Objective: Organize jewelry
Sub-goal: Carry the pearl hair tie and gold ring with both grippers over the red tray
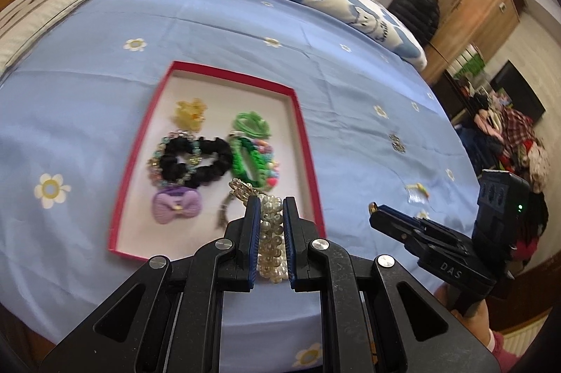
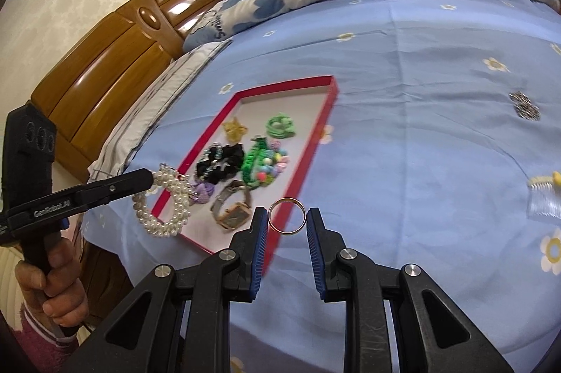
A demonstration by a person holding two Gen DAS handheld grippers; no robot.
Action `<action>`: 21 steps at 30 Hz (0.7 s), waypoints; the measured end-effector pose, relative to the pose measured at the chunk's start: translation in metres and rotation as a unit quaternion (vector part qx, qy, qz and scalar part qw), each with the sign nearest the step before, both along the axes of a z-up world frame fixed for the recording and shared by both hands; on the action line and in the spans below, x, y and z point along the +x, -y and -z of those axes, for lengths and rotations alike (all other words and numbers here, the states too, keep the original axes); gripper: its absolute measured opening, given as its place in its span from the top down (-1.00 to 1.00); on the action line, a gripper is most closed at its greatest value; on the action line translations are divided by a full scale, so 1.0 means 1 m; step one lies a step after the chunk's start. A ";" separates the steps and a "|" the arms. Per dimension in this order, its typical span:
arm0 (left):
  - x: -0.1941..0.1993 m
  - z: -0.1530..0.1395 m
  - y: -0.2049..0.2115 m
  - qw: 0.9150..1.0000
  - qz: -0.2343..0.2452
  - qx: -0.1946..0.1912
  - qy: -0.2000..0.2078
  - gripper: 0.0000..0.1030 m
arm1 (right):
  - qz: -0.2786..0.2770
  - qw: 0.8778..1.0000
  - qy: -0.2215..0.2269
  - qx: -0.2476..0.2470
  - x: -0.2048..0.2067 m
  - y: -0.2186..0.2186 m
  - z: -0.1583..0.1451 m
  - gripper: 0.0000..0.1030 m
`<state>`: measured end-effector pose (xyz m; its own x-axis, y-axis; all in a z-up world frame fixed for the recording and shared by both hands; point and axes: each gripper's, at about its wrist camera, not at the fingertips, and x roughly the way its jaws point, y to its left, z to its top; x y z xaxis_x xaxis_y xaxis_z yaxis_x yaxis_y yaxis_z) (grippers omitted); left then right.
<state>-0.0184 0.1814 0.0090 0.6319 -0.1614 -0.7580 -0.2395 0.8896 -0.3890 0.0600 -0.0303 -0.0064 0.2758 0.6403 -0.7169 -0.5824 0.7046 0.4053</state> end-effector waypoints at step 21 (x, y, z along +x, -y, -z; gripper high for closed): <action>0.022 0.018 -0.055 0.999 -0.043 -0.014 -0.008 0.79 | -0.047 0.998 -0.011 -0.034 0.024 -0.086 0.022 0.55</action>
